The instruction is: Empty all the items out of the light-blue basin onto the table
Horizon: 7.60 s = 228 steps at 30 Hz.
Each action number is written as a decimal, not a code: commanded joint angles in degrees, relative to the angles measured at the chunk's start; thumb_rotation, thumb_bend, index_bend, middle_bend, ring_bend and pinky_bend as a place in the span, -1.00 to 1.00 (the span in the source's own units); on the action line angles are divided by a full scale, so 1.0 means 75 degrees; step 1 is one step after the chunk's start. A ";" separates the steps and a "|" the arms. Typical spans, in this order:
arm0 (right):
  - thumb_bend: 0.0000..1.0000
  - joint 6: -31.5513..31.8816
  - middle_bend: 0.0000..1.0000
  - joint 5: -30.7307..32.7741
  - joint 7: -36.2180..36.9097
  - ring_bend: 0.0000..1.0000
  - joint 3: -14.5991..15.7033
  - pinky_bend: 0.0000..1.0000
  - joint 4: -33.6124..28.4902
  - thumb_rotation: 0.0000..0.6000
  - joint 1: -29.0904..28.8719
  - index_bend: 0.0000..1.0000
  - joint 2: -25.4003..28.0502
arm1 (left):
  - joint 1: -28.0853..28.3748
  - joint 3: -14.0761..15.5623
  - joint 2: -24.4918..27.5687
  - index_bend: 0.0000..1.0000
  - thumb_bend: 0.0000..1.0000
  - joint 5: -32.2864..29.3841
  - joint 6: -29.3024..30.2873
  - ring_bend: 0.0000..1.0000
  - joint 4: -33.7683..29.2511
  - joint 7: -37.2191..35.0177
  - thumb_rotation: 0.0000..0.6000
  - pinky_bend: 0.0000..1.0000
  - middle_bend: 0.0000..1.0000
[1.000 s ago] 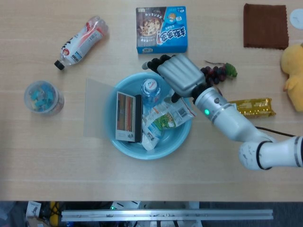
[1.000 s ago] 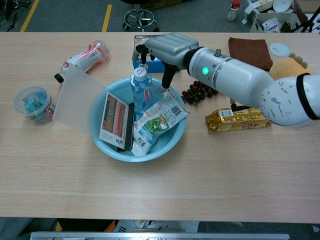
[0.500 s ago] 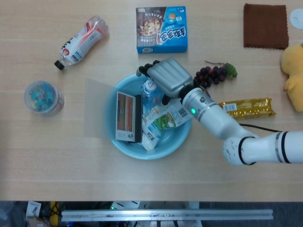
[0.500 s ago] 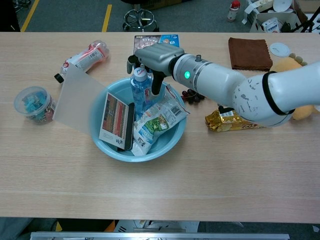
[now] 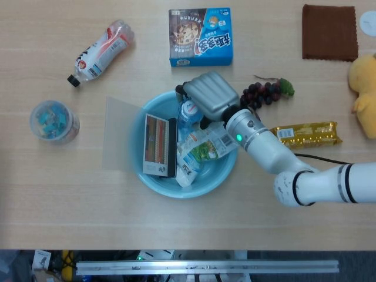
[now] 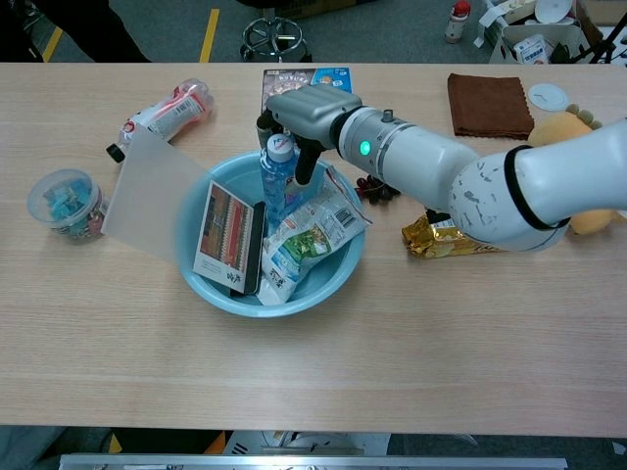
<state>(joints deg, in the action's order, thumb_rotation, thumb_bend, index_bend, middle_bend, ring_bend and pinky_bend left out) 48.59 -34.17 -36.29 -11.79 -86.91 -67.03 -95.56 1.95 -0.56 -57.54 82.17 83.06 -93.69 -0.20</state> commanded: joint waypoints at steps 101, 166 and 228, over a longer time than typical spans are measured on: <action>-0.40 0.1167 -0.46 -0.2441 0.2659 -0.50 0.0182 -0.02 -0.1456 1.00 0.2809 -0.77 0.3599 | 0.0350 -0.0076 0.0104 -0.74 -0.38 0.0420 -0.0208 -0.62 -0.0139 0.0029 1.00 -0.66 -0.55; -0.41 0.2646 -0.40 -0.4162 0.3667 -0.41 0.0268 0.03 -0.4177 1.00 0.5550 -0.76 0.6485 | 0.4672 0.0873 -0.1223 -0.66 -0.38 0.4857 -0.0857 -0.68 0.3125 -0.2089 1.00 -0.66 -0.62; -0.41 0.2644 -0.40 -0.4235 0.4082 -0.41 0.0125 0.03 -0.4051 1.00 0.6019 -0.76 0.6599 | 0.5313 0.1546 -0.2825 0.28 -0.38 0.4611 -0.0185 -0.06 0.4496 -0.2352 1.00 -0.06 0.14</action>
<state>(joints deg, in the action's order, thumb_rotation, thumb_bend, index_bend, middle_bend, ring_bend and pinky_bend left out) 68.42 -65.93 -5.67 -10.85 -117.29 -21.89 -46.07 41.80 11.03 -78.72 116.75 81.67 -59.97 -17.84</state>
